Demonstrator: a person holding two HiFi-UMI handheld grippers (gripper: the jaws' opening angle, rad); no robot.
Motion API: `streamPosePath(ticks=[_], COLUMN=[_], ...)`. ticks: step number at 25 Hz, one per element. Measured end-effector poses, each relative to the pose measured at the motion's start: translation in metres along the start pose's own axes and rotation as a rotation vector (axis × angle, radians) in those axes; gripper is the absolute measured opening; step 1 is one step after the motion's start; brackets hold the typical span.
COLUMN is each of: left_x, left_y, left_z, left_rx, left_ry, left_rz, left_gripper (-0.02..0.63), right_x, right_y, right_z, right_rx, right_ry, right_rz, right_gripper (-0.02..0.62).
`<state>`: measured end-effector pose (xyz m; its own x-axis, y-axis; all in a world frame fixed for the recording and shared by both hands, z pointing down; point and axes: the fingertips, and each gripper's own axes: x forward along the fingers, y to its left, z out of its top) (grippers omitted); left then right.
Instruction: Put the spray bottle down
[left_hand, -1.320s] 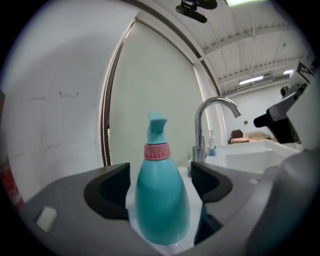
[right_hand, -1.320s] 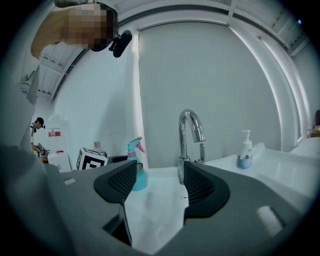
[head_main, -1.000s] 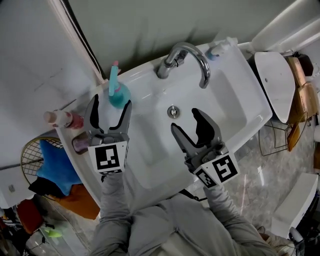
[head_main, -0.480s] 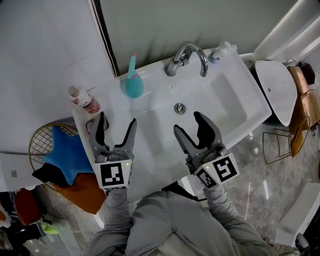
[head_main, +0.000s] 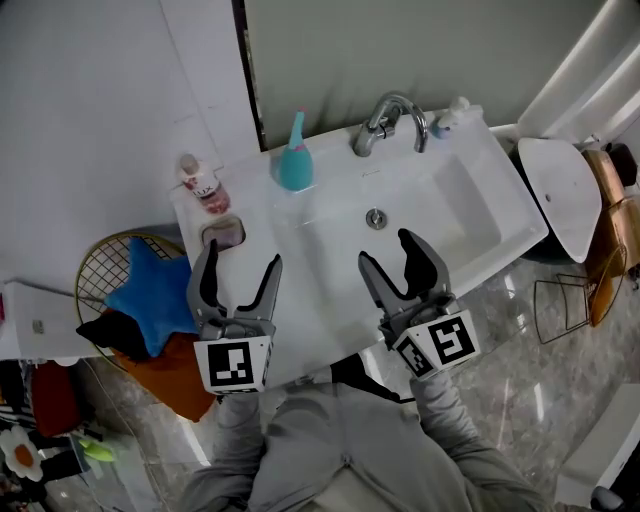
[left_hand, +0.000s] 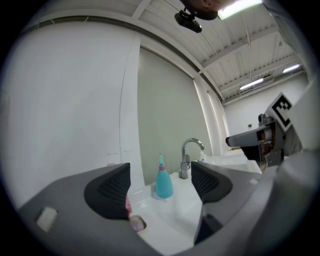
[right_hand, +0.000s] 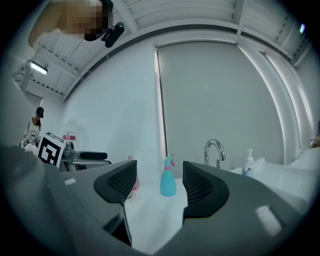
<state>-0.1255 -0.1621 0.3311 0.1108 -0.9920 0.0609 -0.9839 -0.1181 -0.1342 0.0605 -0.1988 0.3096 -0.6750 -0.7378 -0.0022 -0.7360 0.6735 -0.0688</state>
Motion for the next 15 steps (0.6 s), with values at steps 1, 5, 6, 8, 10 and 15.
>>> streamPosePath(ticks=[1,5,6,8,10,15], left_x=[-0.004,-0.016,-0.018,-0.023,-0.027,-0.033], left_y=[0.001,0.005,0.004,0.004,0.006,0.009], left_z=[0.001,0.004,0.004,0.005,0.007,0.008], left_rx=[0.004,0.019,0.015,0.004,0.016,0.026], left_ry=[-0.007,-0.035,-0.026,-0.006,-0.024,-0.045], left_rz=[0.002,0.005,0.004,-0.001,-0.001,-0.001], left_gripper=[0.407,0.408,0.408,0.407,0.407,0.407], right_x=[-0.001,-0.006,-0.007,-0.009,-0.011,-0.014], right_y=[0.003,0.01,0.012,0.015,0.018,0.024], right_z=[0.0,0.001,0.001,0.002,0.003,0.006], right_rx=[-0.006,-0.026,-0.029,-0.035,-0.039,-0.046], right_ry=[0.001,0.012,0.013,0.012,0.011,0.004], right_rz=[-0.001,-0.008,-0.009,-0.011,-0.014,-0.018], right_gripper=[0.29,0.29,0.29,0.29,0.29,0.29])
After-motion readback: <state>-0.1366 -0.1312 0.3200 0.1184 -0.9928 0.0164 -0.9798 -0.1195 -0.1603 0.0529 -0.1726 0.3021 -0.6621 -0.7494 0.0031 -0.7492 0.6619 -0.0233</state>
